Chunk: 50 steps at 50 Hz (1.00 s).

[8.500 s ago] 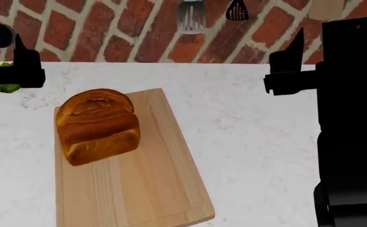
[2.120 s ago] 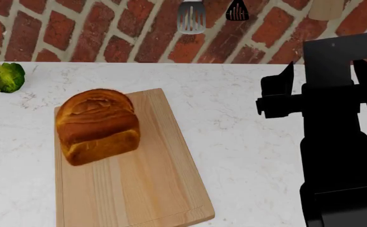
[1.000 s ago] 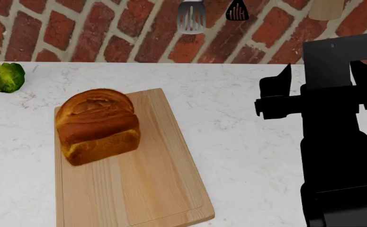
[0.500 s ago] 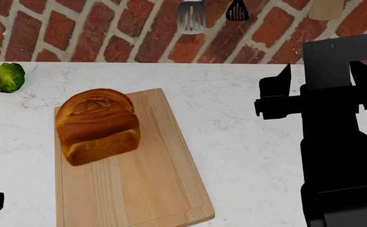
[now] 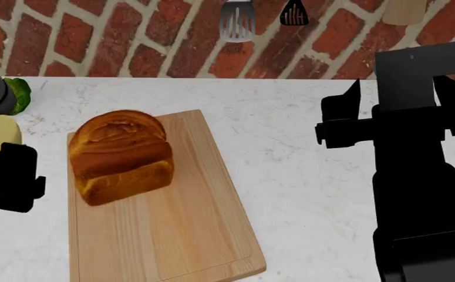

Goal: Pick up the wedge of cheese and place it on the slice of bread to prepare a simple cheese on bread dish.

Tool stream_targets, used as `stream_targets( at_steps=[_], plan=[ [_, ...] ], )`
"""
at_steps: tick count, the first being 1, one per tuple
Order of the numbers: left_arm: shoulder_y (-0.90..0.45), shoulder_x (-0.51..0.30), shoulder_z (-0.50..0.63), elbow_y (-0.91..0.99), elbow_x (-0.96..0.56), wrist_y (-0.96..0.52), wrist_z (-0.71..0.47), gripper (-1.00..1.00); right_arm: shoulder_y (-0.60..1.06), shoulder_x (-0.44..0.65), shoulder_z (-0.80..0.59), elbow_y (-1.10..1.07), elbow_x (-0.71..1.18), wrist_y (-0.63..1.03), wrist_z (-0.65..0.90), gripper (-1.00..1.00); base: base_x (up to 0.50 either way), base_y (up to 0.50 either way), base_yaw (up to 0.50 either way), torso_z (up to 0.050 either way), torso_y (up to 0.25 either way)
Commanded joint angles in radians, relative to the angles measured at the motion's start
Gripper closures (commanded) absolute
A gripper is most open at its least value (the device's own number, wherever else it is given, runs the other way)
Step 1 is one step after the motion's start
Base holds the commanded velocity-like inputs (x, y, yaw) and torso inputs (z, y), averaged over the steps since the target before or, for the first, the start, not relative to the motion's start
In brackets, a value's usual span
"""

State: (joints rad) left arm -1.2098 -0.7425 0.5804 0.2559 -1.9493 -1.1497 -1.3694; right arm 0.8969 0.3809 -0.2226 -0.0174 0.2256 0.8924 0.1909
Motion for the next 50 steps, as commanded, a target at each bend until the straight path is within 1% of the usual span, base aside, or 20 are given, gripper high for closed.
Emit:
stream_targets(
  at_steps=[1,6,17,22,29,30,31,32,44,50],
  plan=[
    [-0.07,0.086,0.045,-0.146,0.051,-0.015,0.085,1.0,-0.003,-0.009,0.01,0.009,-0.01,-0.011,-0.008,-1.0,0.0,0.0,0.0,0.0,0.0],
    [-0.082,0.116,0.055,-0.214,0.117,-0.011,0.157,1.0,-0.001,-0.008,0.007,0.004,-0.01,-0.005,-0.007,-1.0,0.0,0.0,0.0,0.0,0.0],
    [-0.158,0.178,0.091,-0.347,0.252,0.001,0.258,1.0,0.0,-0.005,0.004,-0.005,-0.009,-0.001,-0.004,-1.0,0.0,0.0,0.0,0.0,0.0],
    [-0.197,0.214,0.14,-0.413,0.336,-0.011,0.331,1.0,-0.002,-0.005,0.004,-0.008,-0.009,0.002,-0.001,-1.0,0.0,0.0,0.0,0.0,0.0],
    [-0.241,0.259,0.16,-0.464,0.362,-0.012,0.363,1.0,-0.002,-0.005,0.001,0.003,-0.009,0.001,-0.001,-1.0,0.0,0.0,0.0,0.0,0.0],
    [-0.091,0.109,0.093,-0.314,0.212,0.048,0.213,1.0,0.006,0.001,-0.028,0.014,-0.014,0.02,-0.014,-1.0,0.0,0.0,0.0,0.0,0.0],
    [-0.055,0.086,0.092,-0.164,0.085,0.051,0.119,1.0,0.007,0.001,-0.028,0.015,-0.014,0.02,-0.014,-1.0,0.0,0.0,0.0,0.0,0.0],
    [-0.055,0.086,0.092,-0.021,0.084,0.052,0.118,1.0,0.007,0.001,-0.028,0.015,-0.014,0.019,-0.014,-1.0,0.0,0.0,0.0,0.0,0.0],
    [-0.057,0.084,0.097,-0.02,0.084,0.056,0.119,1.0,0.007,0.002,-0.029,0.015,-0.012,0.019,-0.013,-1.0,0.0,0.0,0.0,0.0,0.0],
    [-0.118,0.117,0.108,-0.085,0.132,0.038,0.168,1.0,0.006,0.002,-0.031,0.018,-0.013,0.013,-0.012,-1.0,0.0,0.0,0.0,0.0,0.0]
  ],
)
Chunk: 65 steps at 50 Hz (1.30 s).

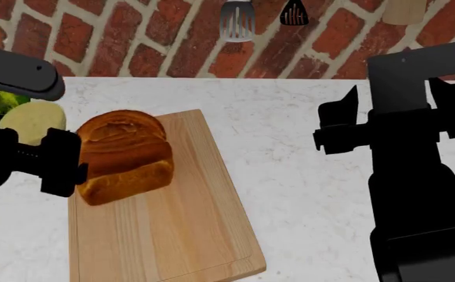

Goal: Pick up the wedge of cheese and place it on the slice of bread to prepare a simple cheese on bread dish.

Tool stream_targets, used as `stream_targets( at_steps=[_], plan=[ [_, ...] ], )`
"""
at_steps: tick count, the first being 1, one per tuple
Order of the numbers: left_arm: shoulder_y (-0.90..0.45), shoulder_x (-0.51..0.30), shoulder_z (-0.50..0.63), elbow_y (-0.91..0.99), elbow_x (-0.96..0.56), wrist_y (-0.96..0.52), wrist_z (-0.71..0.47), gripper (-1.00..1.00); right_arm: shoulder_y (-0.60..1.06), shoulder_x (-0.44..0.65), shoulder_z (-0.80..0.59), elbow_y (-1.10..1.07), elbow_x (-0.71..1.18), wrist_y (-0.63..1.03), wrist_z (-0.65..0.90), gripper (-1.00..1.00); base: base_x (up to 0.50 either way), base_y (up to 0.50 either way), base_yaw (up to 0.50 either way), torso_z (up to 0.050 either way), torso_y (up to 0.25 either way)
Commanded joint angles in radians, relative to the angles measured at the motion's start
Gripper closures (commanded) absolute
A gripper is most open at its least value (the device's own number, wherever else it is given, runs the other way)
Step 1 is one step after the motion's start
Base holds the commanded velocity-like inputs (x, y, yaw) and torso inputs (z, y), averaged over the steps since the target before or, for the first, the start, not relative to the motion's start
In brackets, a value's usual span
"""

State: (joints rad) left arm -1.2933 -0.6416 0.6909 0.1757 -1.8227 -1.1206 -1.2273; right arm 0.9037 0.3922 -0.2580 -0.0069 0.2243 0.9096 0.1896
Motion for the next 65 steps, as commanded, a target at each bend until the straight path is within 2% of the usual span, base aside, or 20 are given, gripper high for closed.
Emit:
stream_targets(
  at_steps=[1,12,21,32,38,49,65],
  plan=[
    [-0.043,0.021,-0.001,-0.015,0.013,0.007,0.031,1.0,-0.002,-0.009,0.004,0.01,-0.012,-0.01,-0.01,-1.0,0.0,0.0,0.0,0.0,0.0],
    [-0.149,0.104,0.026,-0.15,0.128,0.001,0.145,1.0,0.002,-0.007,0.002,0.009,-0.009,-0.007,-0.013,-1.0,0.0,0.0,0.0,0.0,0.0],
    [-0.17,0.147,0.058,-0.218,0.207,0.015,0.234,1.0,-0.001,-0.006,0.002,0.006,-0.006,-0.006,-0.012,-1.0,0.0,0.0,0.0,0.0,0.001],
    [-0.222,0.236,0.146,-0.448,0.373,0.054,0.442,1.0,0.0,-0.004,-0.002,0.007,-0.005,-0.009,-0.012,-1.0,0.0,0.0,0.0,0.0,0.0],
    [-0.259,0.269,0.17,-0.534,0.415,0.065,0.504,1.0,0.0,-0.003,-0.006,0.013,-0.004,-0.013,-0.015,-1.0,0.0,0.0,0.0,0.0,0.0],
    [-0.274,0.319,0.215,-0.618,0.458,0.07,0.568,1.0,0.0,-0.002,-0.007,0.016,-0.004,-0.017,-0.013,-1.0,0.0,0.0,0.0,0.0,0.001],
    [-0.248,0.325,0.213,-0.621,0.454,0.091,0.579,1.0,-0.001,-0.001,-0.008,0.01,0.002,-0.008,-0.012,-1.0,0.0,0.0,0.0,0.0,0.001]
  ],
)
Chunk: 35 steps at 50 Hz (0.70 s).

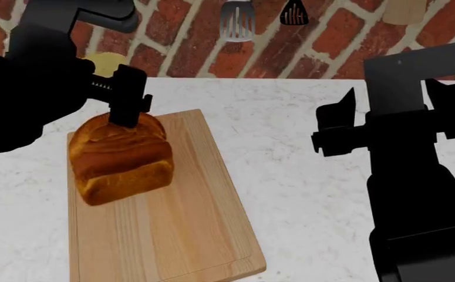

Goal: Pick up the wedge of cheese and place it on the slice of bread to prepare a simple cheese on bread dish.

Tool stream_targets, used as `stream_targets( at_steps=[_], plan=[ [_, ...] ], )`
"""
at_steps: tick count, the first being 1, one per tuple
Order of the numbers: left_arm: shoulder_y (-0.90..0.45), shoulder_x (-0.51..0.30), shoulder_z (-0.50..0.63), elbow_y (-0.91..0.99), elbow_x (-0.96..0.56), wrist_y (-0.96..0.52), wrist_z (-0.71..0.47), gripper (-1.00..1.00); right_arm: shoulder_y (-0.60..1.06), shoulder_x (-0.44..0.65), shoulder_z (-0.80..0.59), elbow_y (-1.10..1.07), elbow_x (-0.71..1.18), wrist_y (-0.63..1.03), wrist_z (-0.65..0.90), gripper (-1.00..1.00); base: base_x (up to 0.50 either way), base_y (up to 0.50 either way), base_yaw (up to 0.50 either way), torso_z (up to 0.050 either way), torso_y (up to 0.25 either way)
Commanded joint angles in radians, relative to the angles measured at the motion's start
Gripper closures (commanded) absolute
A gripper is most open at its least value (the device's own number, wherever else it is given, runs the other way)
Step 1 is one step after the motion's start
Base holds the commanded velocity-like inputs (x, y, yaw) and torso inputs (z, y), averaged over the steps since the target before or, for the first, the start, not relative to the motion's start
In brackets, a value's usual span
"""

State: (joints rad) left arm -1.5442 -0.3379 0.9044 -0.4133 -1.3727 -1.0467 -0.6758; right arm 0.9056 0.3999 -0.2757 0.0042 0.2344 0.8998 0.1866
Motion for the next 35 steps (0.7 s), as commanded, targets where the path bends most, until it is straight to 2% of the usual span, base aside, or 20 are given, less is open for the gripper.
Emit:
stream_targets(
  at_steps=[1,18,30,35],
  plan=[
    [0.007,0.018,-0.004,-0.029,0.002,0.02,0.023,1.0,-0.004,-0.009,0.011,0.0,-0.008,-0.001,-0.008,-1.0,0.0,0.0,0.0,0.0,0.0],
    [0.073,-0.01,-0.02,-0.008,-0.034,0.022,-0.017,1.0,0.0,-0.007,0.006,-0.002,-0.006,0.004,-0.007,-1.0,0.0,0.0,0.0,0.0,0.001],
    [0.055,0.016,0.011,-0.1,0.023,0.058,0.058,1.0,0.001,-0.007,0.004,0.0,-0.004,0.001,-0.006,-1.0,0.0,0.0,0.0,0.0,0.0],
    [0.071,0.016,0.013,-0.101,0.021,0.061,0.056,1.0,0.001,-0.006,0.004,0.006,-0.003,-0.003,-0.007,-1.0,0.0,0.0,0.0,0.0,0.0]
  ],
)
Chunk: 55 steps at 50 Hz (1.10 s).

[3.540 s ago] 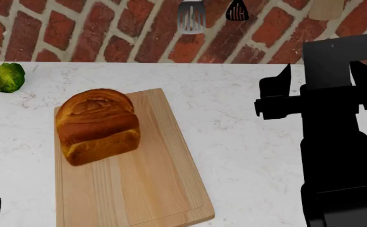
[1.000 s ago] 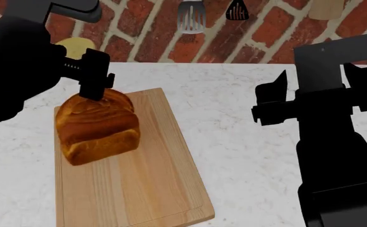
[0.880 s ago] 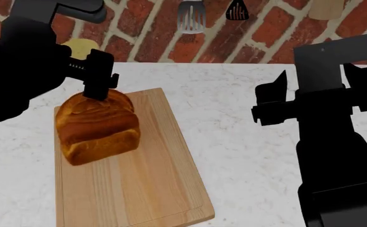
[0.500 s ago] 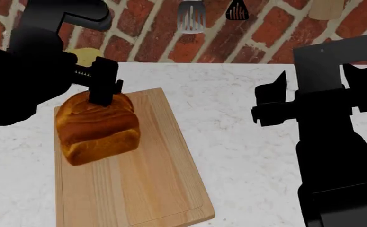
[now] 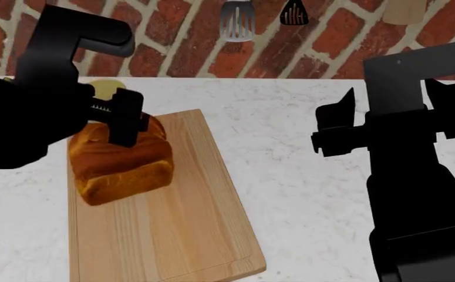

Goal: Pick up the wedge of cheese and place it on the slice of bread to prepare a simple cheese on bread dish.

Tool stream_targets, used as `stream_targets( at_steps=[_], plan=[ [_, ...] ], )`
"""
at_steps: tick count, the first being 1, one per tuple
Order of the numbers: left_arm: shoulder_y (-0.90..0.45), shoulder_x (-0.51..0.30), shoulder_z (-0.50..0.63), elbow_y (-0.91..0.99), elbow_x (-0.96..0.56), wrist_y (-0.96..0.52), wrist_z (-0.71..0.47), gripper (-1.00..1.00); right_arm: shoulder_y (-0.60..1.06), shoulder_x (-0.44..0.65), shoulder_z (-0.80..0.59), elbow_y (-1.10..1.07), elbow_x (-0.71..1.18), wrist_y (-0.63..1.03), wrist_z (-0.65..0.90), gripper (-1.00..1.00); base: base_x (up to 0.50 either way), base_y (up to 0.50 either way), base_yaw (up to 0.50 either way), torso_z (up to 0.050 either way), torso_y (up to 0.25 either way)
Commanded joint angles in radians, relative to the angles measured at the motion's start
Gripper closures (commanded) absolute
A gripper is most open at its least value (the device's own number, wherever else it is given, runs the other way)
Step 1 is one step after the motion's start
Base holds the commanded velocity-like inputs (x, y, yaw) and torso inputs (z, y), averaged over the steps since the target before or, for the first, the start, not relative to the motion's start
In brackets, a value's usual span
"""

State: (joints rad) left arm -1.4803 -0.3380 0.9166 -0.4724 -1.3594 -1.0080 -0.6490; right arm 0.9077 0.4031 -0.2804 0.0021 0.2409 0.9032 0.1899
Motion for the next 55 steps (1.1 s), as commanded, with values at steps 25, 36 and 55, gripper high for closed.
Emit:
stream_targets(
  at_steps=[25,36,55],
  plan=[
    [0.038,0.017,0.009,-0.013,-0.001,0.021,0.017,1.0,-0.005,-0.006,0.007,0.009,-0.004,-0.012,-0.011,-1.0,0.0,0.0,0.0,0.0,0.0],
    [0.038,0.019,0.016,-0.034,0.01,0.032,0.04,1.0,-0.004,-0.006,0.005,0.012,-0.003,-0.013,-0.009,-1.0,0.0,0.0,0.0,0.0,0.0],
    [0.017,0.012,0.011,-0.003,-0.006,0.016,0.049,-1.0,-0.001,-0.005,0.002,0.014,0.005,-0.009,-0.013,-1.0,0.0,0.0,0.0,0.0,0.0]
  ],
)
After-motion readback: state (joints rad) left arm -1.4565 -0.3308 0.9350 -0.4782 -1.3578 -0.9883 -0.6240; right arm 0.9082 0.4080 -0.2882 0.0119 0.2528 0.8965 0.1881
